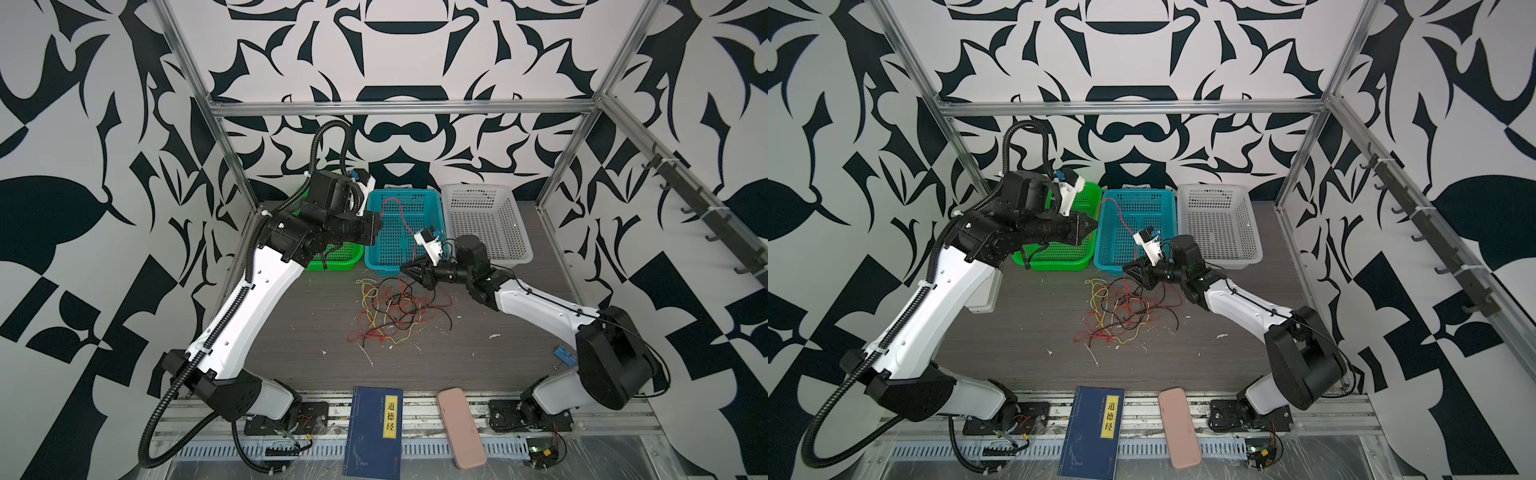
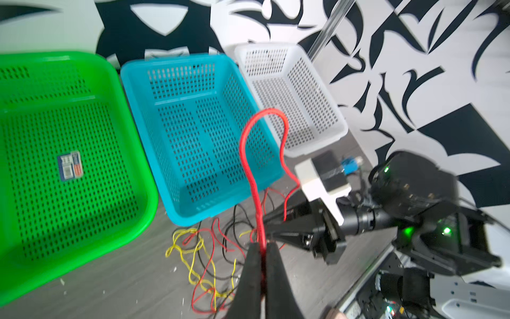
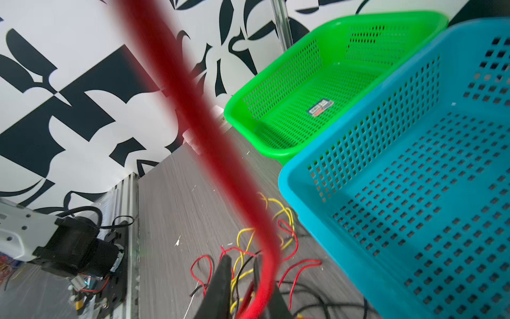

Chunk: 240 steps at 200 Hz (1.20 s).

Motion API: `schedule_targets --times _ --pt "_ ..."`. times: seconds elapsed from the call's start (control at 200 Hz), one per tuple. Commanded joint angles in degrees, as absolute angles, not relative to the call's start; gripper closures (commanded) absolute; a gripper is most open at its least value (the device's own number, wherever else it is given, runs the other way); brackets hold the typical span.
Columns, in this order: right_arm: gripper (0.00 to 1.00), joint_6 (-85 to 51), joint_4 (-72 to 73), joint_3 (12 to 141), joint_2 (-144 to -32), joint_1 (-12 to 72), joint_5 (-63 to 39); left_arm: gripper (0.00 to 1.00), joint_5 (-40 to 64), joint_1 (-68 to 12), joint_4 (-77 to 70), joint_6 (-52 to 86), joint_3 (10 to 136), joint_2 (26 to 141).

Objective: Untangle and sort cables by color
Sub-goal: Untie the cable.

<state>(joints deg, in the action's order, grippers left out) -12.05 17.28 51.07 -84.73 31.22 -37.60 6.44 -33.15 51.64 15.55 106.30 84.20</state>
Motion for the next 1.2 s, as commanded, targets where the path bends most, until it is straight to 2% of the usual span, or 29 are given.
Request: schedule_targets --times 0.0,0.415,0.48,0.54,0.67,0.97,1.195 --pt "0.86 -12.55 20.52 49.55 -82.80 31.75 -38.89 1.00 6.21 -33.31 53.43 14.74 110.82 85.61" --pt "0.89 -13.12 22.95 46.22 -83.76 32.25 -38.37 1.00 8.68 -33.26 55.84 15.38 122.70 90.47" --pt "0.83 -13.86 25.75 45.04 -82.97 32.30 -37.87 1.00 9.39 -33.31 57.17 15.36 125.31 91.68" --pt "0.70 -14.24 28.25 43.82 -81.61 32.30 -36.66 1.00 9.51 -33.31 57.35 15.52 125.86 91.87" --pt "0.58 -12.20 30.34 43.04 -78.64 32.34 -34.23 1.00 10.07 -33.31 56.95 15.94 125.42 91.08" --pt "0.53 -4.34 22.09 51.80 -77.61 32.34 -32.15 1.00 10.80 -33.31 58.03 16.22 127.17 90.50" --pt "0.49 -2.07 22.51 54.13 -82.88 32.34 -30.86 1.00 12.56 -33.31 57.93 17.06 128.20 90.55"
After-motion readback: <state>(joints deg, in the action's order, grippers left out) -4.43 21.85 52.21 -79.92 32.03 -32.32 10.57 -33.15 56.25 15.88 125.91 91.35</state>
